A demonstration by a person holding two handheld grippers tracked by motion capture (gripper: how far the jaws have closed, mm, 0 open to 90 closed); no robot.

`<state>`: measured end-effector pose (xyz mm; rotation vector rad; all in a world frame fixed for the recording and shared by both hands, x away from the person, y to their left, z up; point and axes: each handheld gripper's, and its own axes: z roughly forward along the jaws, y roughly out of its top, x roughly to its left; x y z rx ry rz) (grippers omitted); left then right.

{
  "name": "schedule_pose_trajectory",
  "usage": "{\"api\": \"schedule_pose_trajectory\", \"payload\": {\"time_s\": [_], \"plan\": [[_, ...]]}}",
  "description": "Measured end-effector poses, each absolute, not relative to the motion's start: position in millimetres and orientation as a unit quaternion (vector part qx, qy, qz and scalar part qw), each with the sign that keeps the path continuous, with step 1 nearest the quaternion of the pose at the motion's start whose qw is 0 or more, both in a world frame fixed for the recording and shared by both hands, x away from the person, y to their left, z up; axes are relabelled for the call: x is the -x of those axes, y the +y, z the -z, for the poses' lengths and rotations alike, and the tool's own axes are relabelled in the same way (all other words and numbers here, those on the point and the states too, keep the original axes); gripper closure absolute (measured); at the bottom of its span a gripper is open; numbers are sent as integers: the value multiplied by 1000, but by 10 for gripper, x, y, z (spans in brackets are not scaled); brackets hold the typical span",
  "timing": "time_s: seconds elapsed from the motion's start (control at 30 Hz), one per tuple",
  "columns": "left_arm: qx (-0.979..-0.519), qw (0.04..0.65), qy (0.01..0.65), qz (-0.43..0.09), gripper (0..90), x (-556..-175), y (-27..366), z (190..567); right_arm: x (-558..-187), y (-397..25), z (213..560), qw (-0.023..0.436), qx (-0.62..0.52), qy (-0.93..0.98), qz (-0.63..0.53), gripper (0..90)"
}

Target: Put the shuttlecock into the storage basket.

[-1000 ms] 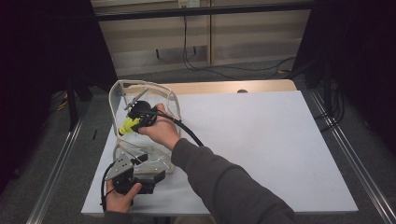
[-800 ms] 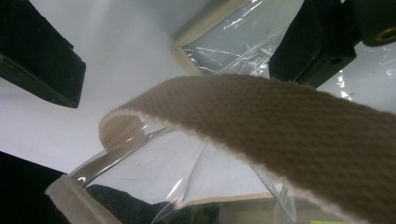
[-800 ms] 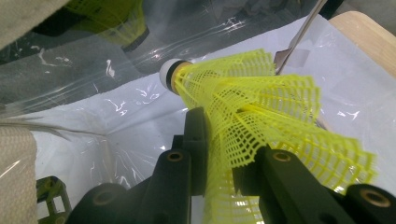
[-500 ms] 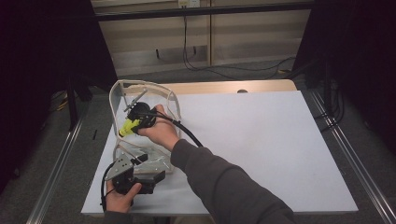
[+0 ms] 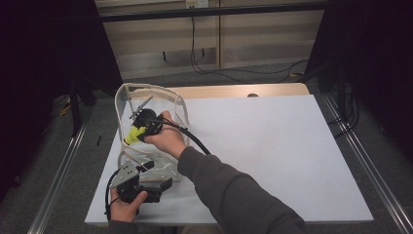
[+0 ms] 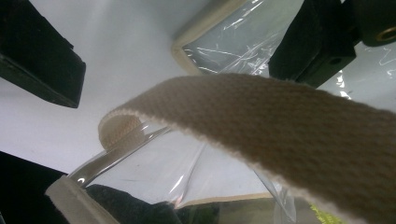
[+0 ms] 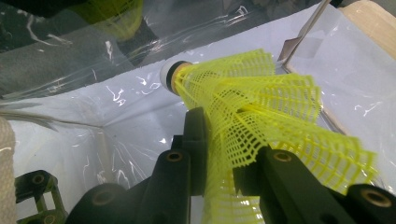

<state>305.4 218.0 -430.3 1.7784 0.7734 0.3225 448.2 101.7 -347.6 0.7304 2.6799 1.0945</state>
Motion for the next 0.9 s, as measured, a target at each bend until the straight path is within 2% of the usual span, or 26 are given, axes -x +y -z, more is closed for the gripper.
{"api": "schedule_pose_trajectory", "payload": {"time_s": [0.8,0.9], "plan": [[-753,554,327,-136,39,-3051,2185,4303,-4471,1049,3543,71,-239,906,-342,778],[-753,554,328,-136,39,-3051,2185,4303,-4462,1060,3548,73,-238,907,-341,756]]}}
